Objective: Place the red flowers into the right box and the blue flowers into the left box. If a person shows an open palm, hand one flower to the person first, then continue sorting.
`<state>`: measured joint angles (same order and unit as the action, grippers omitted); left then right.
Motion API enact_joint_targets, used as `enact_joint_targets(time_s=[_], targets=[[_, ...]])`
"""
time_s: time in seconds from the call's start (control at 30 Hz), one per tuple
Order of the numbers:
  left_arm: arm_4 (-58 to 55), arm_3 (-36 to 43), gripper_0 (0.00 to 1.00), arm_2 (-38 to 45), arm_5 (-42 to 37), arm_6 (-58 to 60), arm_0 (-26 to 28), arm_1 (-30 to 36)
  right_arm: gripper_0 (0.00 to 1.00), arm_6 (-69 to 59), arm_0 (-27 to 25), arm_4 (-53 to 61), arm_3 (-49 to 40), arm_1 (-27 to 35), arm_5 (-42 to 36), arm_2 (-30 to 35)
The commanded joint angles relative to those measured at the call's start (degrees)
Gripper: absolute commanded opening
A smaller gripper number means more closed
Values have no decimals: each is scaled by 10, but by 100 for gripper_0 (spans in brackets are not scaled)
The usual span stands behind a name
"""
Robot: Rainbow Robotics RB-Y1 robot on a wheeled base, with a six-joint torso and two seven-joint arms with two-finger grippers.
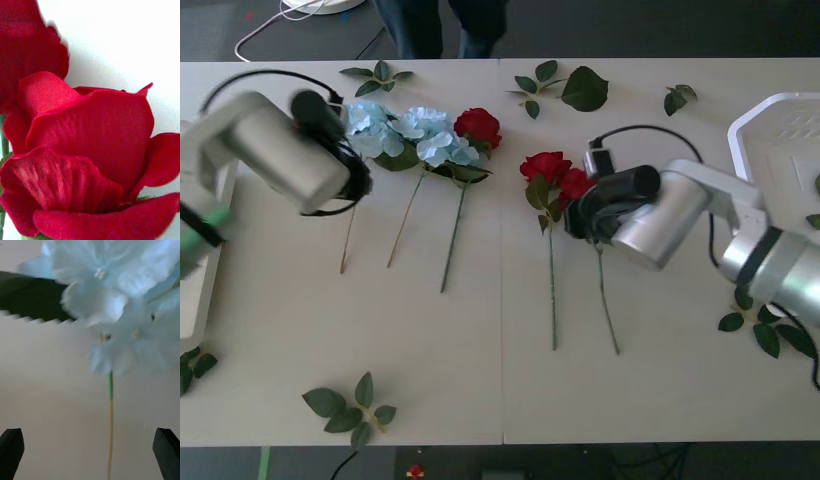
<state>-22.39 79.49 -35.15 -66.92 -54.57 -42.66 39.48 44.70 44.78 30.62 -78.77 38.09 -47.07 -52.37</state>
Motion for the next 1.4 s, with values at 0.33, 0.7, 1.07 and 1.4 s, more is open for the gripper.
enact_joint_targets(time_s=[0.33, 0.7, 1.07, 1.4], targets=[[62, -142, 100, 2, 122, -2, -23, -87, 0, 92, 14, 13, -72, 189, -87, 137], [70, -185, 100, 10, 217, 23, 7, -103, 0, 187, 15, 7, 25, 323, -65, 180], [86, -184, 0, 39, 255, 32, 40, -103, 0, 214, 21, -58, 180, 311, -11, 180], [90, -184, 0, 39, 254, 39, 40, -101, 100, 197, 36, -63, 228, 273, 21, 179]])
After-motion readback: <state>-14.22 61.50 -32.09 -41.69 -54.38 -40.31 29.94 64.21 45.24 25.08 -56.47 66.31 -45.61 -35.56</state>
